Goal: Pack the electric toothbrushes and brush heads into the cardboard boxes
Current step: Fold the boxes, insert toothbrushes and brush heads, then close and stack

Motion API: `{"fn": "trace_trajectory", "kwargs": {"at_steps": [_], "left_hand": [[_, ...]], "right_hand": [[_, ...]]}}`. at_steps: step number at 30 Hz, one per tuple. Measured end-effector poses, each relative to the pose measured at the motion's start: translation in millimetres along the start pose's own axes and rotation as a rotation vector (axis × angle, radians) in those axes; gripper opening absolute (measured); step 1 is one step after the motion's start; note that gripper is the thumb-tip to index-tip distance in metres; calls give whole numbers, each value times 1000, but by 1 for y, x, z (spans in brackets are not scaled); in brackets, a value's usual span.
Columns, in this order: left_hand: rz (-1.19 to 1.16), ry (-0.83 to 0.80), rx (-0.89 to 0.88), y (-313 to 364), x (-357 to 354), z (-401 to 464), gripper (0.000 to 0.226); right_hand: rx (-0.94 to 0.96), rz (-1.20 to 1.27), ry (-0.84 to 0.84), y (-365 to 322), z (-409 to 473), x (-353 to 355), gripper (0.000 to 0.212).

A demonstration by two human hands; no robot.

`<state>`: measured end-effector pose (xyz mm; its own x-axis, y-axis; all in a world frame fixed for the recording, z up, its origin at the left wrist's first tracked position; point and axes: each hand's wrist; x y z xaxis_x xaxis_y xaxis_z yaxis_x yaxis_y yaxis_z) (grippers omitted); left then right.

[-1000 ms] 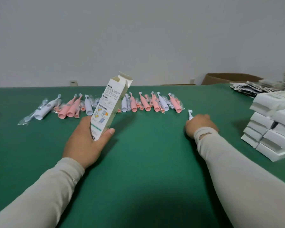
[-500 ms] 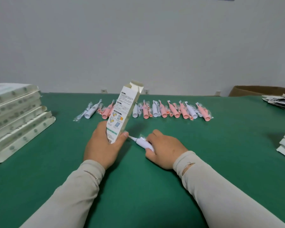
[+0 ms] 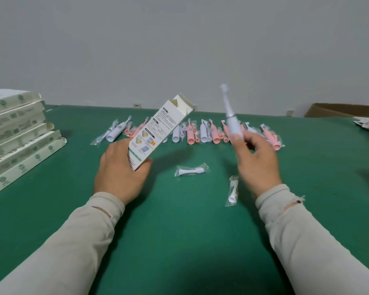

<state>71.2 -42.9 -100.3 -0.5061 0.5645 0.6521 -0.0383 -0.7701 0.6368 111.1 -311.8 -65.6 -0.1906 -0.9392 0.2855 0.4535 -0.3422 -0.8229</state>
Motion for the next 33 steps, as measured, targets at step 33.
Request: {"fn": "trace_trajectory", "kwargs": {"at_steps": [33], "left_hand": [[-8, -201, -151, 17, 0, -13, 54]], "right_hand": [[-382, 914, -420, -12, -27, -18, 36]]}}
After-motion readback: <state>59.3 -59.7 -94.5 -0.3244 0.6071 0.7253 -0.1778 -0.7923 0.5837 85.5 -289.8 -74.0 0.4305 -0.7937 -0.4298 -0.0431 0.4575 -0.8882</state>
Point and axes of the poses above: each hand's wrist, its own z-axis towards the middle knuckle, its own x-axis out of the back of the hand, y = z × x, and after that the axes turned 7 degrees about -y, right-handed
